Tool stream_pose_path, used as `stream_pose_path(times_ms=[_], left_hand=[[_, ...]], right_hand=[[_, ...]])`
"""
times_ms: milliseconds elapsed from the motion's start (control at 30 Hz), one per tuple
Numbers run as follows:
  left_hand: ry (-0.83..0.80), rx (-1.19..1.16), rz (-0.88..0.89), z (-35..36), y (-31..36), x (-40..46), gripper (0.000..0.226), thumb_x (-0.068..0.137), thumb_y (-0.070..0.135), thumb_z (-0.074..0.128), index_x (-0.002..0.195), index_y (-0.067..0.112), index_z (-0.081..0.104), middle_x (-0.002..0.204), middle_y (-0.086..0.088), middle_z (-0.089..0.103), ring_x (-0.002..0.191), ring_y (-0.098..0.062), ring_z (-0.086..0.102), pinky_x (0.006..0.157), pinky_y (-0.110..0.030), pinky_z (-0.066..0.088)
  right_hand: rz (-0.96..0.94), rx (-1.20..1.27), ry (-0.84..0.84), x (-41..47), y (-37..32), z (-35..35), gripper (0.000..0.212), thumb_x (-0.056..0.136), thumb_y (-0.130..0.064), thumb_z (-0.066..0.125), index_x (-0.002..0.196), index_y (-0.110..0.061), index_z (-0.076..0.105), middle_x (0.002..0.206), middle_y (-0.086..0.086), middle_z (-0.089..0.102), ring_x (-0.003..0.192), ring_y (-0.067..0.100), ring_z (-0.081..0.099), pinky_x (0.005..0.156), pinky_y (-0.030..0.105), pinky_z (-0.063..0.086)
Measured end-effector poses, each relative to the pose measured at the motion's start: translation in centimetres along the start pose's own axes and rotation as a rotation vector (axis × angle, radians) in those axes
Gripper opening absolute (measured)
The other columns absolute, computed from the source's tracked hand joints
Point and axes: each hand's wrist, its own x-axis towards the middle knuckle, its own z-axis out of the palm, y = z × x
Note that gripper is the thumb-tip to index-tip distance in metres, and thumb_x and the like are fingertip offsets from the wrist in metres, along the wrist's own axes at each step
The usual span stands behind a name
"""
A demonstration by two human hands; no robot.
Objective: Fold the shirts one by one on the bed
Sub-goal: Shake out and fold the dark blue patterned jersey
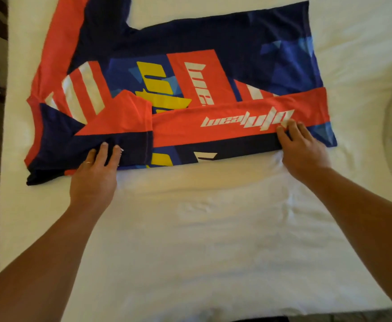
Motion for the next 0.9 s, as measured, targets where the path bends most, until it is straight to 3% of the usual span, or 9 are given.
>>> stream_pose_path(times_ms=[133,333,467,600,700,800,900], left_hand=[[-0.042,-0.012,-0.007,-1.8,0.5,-1.3,0.069,0.076,-0.015,0.072,0.141,-0.001,0.054,0.142,-0.032,0.05,0.117,-0.055,0.057,0.072,-0.064,0.055],[-0.057,-0.015,0.029,-3.6,1.8,-6.7,0.074,0.063,-0.022,0.076,0.133,-0.003,0.062,0.132,-0.032,0.059,0.103,-0.053,0.065,0.057,-0.057,0.057],[-0.134,-0.014,0.046,-2.6,2.9,-11.5,0.074,0.061,-0.02,0.078,0.131,-0.002,0.064,0.129,-0.031,0.061,0.1,-0.051,0.067,0.054,-0.057,0.058],[-0.225,0.01,0.043,-1.9,4.0,-14.7,0.073,0.055,-0.02,0.079,0.125,-0.003,0.067,0.125,-0.031,0.062,0.097,-0.052,0.066,0.053,-0.056,0.055],[-0.283,0.043,-0.006,-2.7,4.9,-14.7,0.055,0.064,-0.006,0.077,0.118,-0.003,0.068,0.119,-0.03,0.062,0.091,-0.05,0.064,0.064,-0.056,0.052],[-0.267,0.049,-0.029,-4.8,5.7,-12.9,0.03,0.071,0.028,0.064,0.086,0.003,0.071,0.086,-0.02,0.065,0.075,-0.041,0.059,0.067,-0.047,0.04],[-0.202,0.028,-0.055,-7.0,6.0,-9.2,0.037,0.079,0.038,0.047,0.067,0.007,0.064,0.071,-0.013,0.061,0.071,-0.036,0.057,0.068,-0.045,0.038]], right_hand=[[-0.015,0.012,-0.009,-1.8,0.3,-1.1,0.05,0.089,-0.007,0.033,0.129,0.01,0.057,0.131,0.036,0.054,0.115,0.054,0.059,0.072,0.055,0.058],[-0.029,0.034,-0.088,-7.5,0.2,-2.7,0.048,0.081,0.001,0.048,0.126,0.011,0.06,0.129,0.035,0.056,0.114,0.054,0.059,0.069,0.058,0.058],[-0.044,0.036,-0.206,-11.9,-0.4,-3.2,0.057,0.065,0.009,0.075,0.122,0.012,0.063,0.125,0.035,0.059,0.109,0.055,0.062,0.062,0.058,0.058],[-0.067,0.021,-0.307,-14.5,-0.7,-2.5,0.059,0.066,0.001,0.084,0.122,0.008,0.065,0.126,0.032,0.061,0.109,0.054,0.063,0.061,0.058,0.058],[-0.044,0.032,-0.327,-14.8,-0.8,-2.9,0.056,0.077,-0.02,0.076,0.128,-0.001,0.063,0.133,0.022,0.06,0.114,0.047,0.062,0.074,0.057,0.059],[0.003,0.087,-0.247,-13.5,-0.9,-4.6,0.044,0.087,-0.037,0.058,0.123,-0.012,0.065,0.125,0.007,0.066,0.102,0.034,0.066,0.083,0.047,0.056],[0.032,0.145,-0.189,-10.6,-0.3,-5.7,0.039,0.096,-0.042,0.043,0.115,-0.018,0.067,0.111,0.001,0.072,0.091,0.026,0.069,0.084,0.04,0.057]])
